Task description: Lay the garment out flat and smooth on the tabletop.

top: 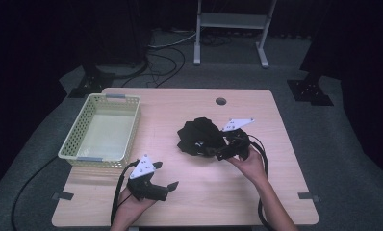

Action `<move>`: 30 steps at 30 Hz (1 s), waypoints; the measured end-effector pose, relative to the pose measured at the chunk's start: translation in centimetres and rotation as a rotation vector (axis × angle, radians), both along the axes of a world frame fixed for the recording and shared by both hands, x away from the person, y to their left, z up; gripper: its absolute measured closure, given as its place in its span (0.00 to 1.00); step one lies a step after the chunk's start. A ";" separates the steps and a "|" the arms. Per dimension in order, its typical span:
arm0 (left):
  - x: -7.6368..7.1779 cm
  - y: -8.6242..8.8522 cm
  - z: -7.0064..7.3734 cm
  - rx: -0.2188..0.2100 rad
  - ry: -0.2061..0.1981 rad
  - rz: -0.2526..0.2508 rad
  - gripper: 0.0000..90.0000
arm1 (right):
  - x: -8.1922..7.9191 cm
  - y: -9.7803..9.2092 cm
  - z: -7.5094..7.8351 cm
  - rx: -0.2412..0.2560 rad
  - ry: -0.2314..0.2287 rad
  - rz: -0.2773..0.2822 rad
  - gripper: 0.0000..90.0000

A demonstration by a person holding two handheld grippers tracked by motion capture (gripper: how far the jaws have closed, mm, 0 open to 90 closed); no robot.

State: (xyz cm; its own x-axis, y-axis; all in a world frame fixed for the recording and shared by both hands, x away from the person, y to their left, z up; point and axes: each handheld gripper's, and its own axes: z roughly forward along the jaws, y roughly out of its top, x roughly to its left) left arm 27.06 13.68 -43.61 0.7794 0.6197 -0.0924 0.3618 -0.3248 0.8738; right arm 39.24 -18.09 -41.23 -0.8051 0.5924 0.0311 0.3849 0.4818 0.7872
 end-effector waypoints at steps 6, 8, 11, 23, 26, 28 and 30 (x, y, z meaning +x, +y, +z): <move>0.1 0.1 0.1 0.004 -0.007 0.009 0.09 | 1.5 0.9 0.1 -0.008 0.010 0.010 0.10; 0.2 0.1 0.2 0.002 -0.007 0.008 0.09 | 2.0 1.3 0.2 -0.010 0.015 0.017 0.10; 0.2 0.1 0.2 0.000 -0.011 0.008 0.09 | 2.8 2.0 0.2 -0.018 0.020 0.027 0.10; 0.2 0.6 0.8 0.007 -0.019 0.016 0.09 | 5.9 4.3 -0.7 -0.074 0.064 0.043 0.10; 0.3 0.7 0.8 0.005 -0.019 0.018 0.09 | 6.5 4.7 -0.9 -0.080 0.076 0.043 0.10; 0.3 0.8 0.8 0.005 -0.019 0.021 0.09 | 6.9 5.0 -1.1 -0.089 0.084 0.045 0.10; 0.4 0.8 0.8 0.003 -0.018 0.024 0.09 | 7.3 5.1 -1.5 -0.093 0.093 0.043 0.10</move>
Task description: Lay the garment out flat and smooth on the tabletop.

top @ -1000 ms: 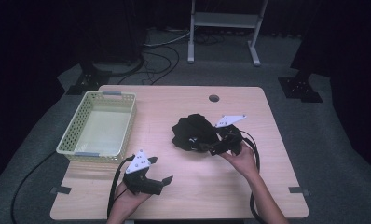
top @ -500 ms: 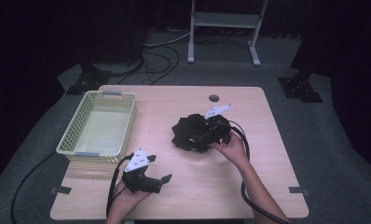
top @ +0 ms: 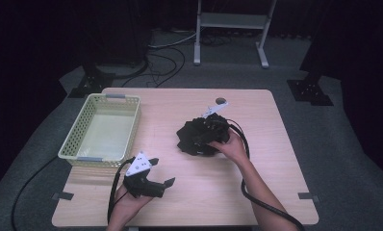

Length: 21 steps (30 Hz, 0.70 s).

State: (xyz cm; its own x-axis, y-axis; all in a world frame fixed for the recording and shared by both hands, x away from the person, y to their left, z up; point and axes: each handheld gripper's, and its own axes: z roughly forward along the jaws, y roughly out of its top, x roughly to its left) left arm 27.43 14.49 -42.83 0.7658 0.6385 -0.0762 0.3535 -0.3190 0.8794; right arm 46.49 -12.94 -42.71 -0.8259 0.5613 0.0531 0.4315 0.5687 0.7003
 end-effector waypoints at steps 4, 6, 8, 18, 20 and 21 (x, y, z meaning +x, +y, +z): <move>0.1 0.1 -0.1 -0.001 0.003 0.003 0.09 | 0.4 0.2 -1.1 -0.001 0.030 0.006 0.16; 0.1 0.2 -0.2 -0.005 0.004 0.006 0.09 | 0.6 0.1 -1.7 0.016 0.047 0.008 0.21; 0.2 0.1 -0.2 -0.003 0.005 0.006 0.09 | 0.5 -0.1 -2.0 0.031 0.055 0.009 0.25; 0.4 -0.9 -0.1 -0.005 0.008 -0.015 0.09 | 0.4 -1.8 -3.0 0.103 0.150 -0.011 0.48; 0.4 -1.1 -0.2 0.000 0.012 -0.017 0.09 | 0.2 -2.1 -3.1 0.110 0.157 -0.011 0.51; 0.3 -1.2 -0.2 0.003 0.012 -0.020 0.09 | 0.1 -2.2 -3.2 0.111 0.155 -0.011 0.53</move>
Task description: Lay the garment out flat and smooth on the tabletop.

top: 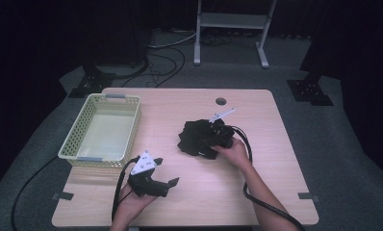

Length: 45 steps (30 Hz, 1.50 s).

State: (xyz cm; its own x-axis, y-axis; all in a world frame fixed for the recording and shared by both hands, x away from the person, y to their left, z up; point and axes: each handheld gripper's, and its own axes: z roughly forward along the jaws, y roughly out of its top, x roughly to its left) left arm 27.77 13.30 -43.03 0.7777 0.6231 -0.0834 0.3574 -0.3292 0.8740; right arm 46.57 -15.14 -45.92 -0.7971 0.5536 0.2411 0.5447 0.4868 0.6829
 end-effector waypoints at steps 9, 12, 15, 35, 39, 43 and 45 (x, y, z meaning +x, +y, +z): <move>-0.2 -0.4 0.5 0.006 -0.013 -0.007 0.09 | -1.0 -0.6 -0.2 0.005 0.017 0.025 0.66; -0.3 -0.4 0.6 0.007 -0.014 -0.005 0.09 | -1.7 -0.6 -0.3 -0.001 0.022 0.040 0.68; -0.4 -0.5 0.7 0.010 -0.017 -0.009 0.09 | -2.4 -0.7 -0.5 -0.002 0.035 0.063 0.69; -0.4 -0.6 0.3 0.016 0.000 -0.014 0.09 | -10.1 1.0 -0.7 0.010 0.061 0.177 0.69; -0.3 -0.6 0.3 0.016 0.001 -0.015 0.09 | -12.2 1.5 -0.9 0.035 0.070 0.203 0.69; -0.1 -0.1 0.5 0.009 -0.007 -0.002 0.09 | -14.1 2.0 -1.0 0.045 0.077 0.200 0.69; -0.1 0.1 0.7 0.006 -0.013 0.004 0.09 | -14.9 2.1 -1.0 0.045 0.064 0.196 0.70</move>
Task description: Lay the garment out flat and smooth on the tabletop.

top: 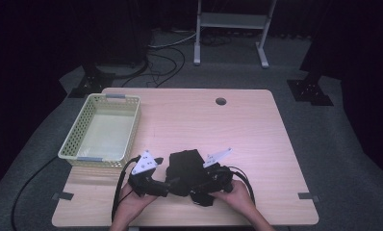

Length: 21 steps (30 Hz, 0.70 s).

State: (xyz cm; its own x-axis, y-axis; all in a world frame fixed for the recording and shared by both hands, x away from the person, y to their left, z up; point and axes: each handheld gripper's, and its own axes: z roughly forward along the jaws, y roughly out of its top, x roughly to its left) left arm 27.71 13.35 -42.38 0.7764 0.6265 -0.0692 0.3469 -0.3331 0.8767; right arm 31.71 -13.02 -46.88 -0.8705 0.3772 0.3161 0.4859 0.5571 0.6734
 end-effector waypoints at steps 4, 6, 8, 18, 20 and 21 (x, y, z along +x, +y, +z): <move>0.0 0.2 0.1 0.000 -0.004 0.002 0.09 | -1.1 0.2 0.0 0.009 -0.005 0.002 0.69; 0.0 0.3 0.1 0.002 -0.004 0.000 0.09 | -1.4 0.2 0.3 -0.006 -0.020 0.000 0.64; 0.0 0.3 0.1 -0.001 -0.004 -0.001 0.09 | -1.7 0.4 0.8 -0.028 -0.047 -0.004 0.54; -0.2 1.1 0.2 -0.009 -0.010 0.015 0.09 | -2.4 1.1 3.5 -0.084 -0.150 0.002 0.42; -0.2 1.2 0.2 -0.007 -0.010 0.016 0.09 | -2.1 1.1 3.8 -0.085 -0.154 0.004 0.41; -0.2 1.2 0.2 -0.007 -0.011 0.017 0.09 | -2.0 1.1 4.0 -0.086 -0.158 0.003 0.41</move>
